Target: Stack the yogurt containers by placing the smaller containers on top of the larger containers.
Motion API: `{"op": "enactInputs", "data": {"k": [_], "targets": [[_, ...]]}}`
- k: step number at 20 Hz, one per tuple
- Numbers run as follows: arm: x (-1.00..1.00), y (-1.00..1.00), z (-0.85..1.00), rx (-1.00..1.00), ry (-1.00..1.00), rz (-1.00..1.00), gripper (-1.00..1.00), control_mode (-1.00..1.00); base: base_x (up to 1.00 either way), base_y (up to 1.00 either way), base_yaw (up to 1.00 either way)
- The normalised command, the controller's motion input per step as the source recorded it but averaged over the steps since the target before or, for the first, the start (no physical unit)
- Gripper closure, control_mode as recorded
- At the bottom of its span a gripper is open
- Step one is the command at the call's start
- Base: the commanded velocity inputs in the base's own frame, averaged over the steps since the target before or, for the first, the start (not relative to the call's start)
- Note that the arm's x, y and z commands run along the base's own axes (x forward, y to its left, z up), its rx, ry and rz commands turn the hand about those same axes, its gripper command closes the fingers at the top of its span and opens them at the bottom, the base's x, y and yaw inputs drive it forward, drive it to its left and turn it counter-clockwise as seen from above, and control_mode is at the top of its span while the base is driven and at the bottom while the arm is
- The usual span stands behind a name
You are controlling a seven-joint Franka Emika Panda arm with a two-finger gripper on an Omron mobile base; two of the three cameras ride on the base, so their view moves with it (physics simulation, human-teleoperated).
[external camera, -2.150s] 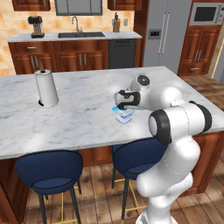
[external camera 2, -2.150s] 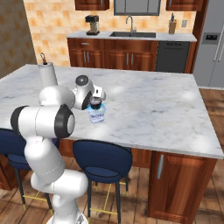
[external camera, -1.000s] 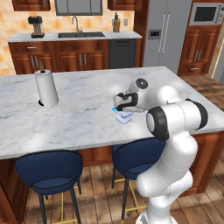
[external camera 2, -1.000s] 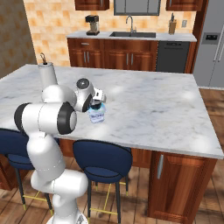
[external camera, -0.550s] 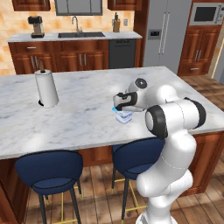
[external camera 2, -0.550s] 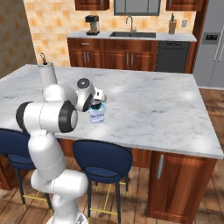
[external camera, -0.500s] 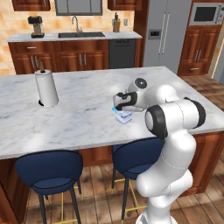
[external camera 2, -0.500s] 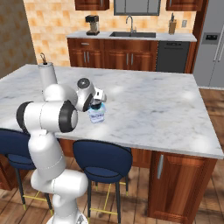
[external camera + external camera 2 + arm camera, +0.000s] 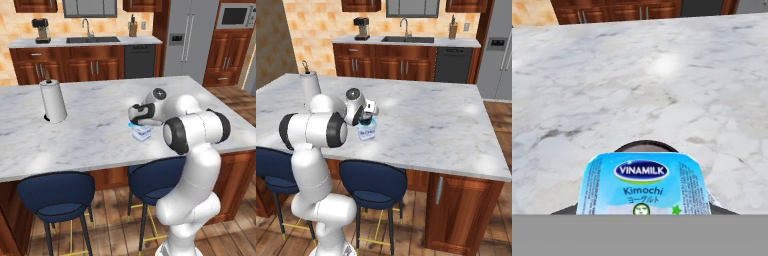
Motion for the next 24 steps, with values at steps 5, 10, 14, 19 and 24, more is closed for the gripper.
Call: {"op": "enactInputs", "data": {"k": [5,10,14,19,24], "targets": [[0.24,0.00,-0.18,0.00,0.00,0.00,1.00,-1.00,0.00,0.00,0.00],[0.17,0.00,-0.23,0.00,0.00,0.00,1.00,-1.00,0.00,0.00,0.00],[0.11,0.00,-0.18,0.00,0.00,0.00,1.00,-1.00,0.00,0.00,0.00],[0.04,0.00,-0.09,0.00,0.00,0.00,-1.00,-1.00,0.00,0.00,0.00],[-0.01,0.00,0.00,0.00,0.00,0.00,-1.00,-1.00,0.00,0.00,0.00]]}}
